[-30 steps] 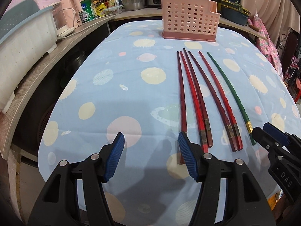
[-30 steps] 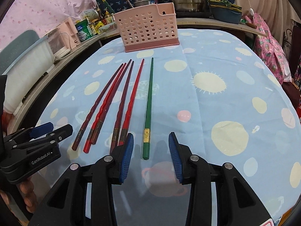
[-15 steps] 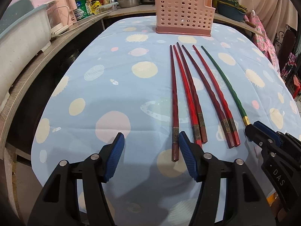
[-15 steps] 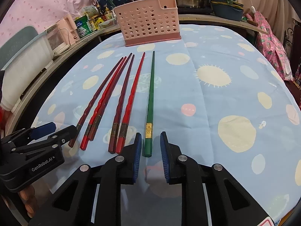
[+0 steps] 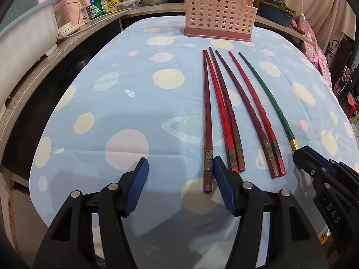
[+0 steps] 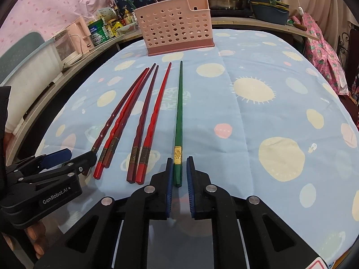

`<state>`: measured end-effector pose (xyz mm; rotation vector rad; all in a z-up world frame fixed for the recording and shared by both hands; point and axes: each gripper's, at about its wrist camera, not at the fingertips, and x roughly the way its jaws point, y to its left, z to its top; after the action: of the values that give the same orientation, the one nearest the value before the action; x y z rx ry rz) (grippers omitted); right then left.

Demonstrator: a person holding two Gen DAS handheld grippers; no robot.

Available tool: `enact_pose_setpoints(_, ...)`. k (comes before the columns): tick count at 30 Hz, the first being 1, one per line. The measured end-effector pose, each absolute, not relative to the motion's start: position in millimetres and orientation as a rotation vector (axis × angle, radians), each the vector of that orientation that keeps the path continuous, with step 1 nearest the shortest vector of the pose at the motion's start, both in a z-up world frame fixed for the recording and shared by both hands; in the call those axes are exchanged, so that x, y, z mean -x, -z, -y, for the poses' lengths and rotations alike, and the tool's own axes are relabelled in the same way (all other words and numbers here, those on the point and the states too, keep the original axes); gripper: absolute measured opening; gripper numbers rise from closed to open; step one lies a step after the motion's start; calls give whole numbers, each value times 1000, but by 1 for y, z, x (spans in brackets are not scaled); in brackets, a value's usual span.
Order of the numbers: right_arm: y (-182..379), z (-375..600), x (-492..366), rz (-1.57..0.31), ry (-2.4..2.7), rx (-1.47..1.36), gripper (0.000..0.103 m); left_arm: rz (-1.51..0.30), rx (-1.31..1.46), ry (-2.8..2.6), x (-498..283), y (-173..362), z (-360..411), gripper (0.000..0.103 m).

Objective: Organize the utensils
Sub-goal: 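Close the right tool on the green chopstick while the left tool grasps a red chopstick, then lift both held chopsticks and carry them over the pink basket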

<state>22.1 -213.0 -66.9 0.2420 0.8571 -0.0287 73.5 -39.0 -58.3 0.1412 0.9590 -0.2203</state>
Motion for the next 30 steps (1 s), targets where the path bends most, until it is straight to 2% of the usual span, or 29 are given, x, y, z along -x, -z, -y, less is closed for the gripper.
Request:
enact_pose_setpoints(3, 67, 213, -22, -856, 30, -243, 10, -960, -142, 224, -73, 58, 39, 51)
enact_pose_setpoints(7, 67, 214, -21, -856, 30, -248, 9, -967, -133, 233, -72, 56, 37, 31)
enact_pose_setpoints(13, 67, 214, -20, -856, 30, -250, 8, -977, -122, 240, -72, 55, 36, 11)
enact_pose_setpoints(23, 66, 215, -19, -857, 30, -256, 7, -1006, -103, 251, -71, 52, 35, 9)
enact_pose_setpoints(30, 42, 221, -10, -820, 32, -270, 7, -1008, -95, 242, -69, 35, 34, 9)
